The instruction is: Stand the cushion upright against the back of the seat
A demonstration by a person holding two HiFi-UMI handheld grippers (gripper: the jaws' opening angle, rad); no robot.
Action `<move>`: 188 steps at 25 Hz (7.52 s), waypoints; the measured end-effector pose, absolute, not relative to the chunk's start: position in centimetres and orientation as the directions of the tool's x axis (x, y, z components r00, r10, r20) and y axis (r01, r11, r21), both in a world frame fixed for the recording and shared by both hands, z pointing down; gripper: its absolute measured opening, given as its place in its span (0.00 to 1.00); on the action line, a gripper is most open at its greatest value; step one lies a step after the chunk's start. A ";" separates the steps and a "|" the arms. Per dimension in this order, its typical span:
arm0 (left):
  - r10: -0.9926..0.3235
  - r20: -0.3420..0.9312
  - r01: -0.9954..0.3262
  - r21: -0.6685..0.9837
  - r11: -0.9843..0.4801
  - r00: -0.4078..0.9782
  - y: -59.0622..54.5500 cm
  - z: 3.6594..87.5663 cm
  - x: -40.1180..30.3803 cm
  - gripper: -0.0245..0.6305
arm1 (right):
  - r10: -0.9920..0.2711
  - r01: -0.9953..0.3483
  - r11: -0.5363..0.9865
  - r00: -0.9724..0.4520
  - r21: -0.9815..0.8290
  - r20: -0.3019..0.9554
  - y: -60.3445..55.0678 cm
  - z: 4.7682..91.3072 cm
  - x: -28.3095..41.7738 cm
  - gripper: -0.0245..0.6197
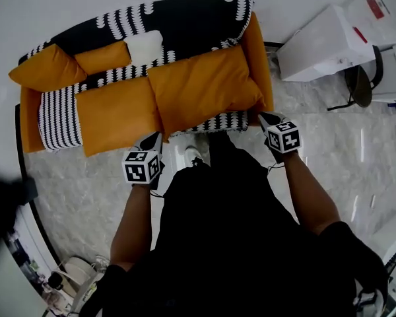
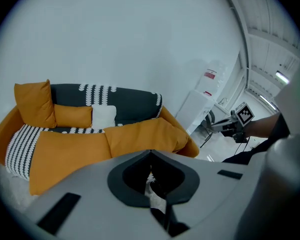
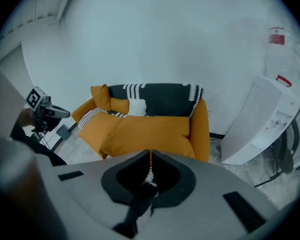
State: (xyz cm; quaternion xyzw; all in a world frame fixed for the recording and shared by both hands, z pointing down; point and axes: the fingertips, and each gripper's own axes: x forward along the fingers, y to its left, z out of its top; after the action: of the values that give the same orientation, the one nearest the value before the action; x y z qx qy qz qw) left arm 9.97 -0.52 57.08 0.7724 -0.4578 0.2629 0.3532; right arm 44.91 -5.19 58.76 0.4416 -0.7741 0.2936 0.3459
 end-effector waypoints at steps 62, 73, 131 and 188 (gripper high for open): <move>-0.138 0.963 -0.967 0.210 -0.142 0.230 -2.1 80.1 7.6 0.09 | -0.094 -0.899 0.417 -0.191 -0.135 0.977 -13.0 78.4 53.1 0.12; -0.295 0.941 -0.986 0.162 -0.036 0.165 -10.5 74.4 5.3 0.08 | -0.215 -0.889 0.395 -0.336 -0.233 0.917 -18.4 72.7 51.6 0.11; -0.583 0.754 -0.951 0.270 -0.148 0.304 -52.4 64.0 3.2 0.07 | -0.542 -0.981 0.101 -0.196 -0.168 0.817 -54.5 65.6 50.6 0.11; -0.425 0.397 -0.561 0.343 -0.754 0.814 -29.1 41.7 17.8 0.06 | -0.744 -0.845 0.399 -0.525 -0.355 0.413 -25.2 40.2 29.6 0.10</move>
State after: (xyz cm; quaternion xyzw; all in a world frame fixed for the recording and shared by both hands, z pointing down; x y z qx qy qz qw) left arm 17.78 -29.12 41.73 0.9245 -0.2665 0.1488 0.2282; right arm 29.59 -25.22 40.23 0.4781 -0.8311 0.2679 0.0941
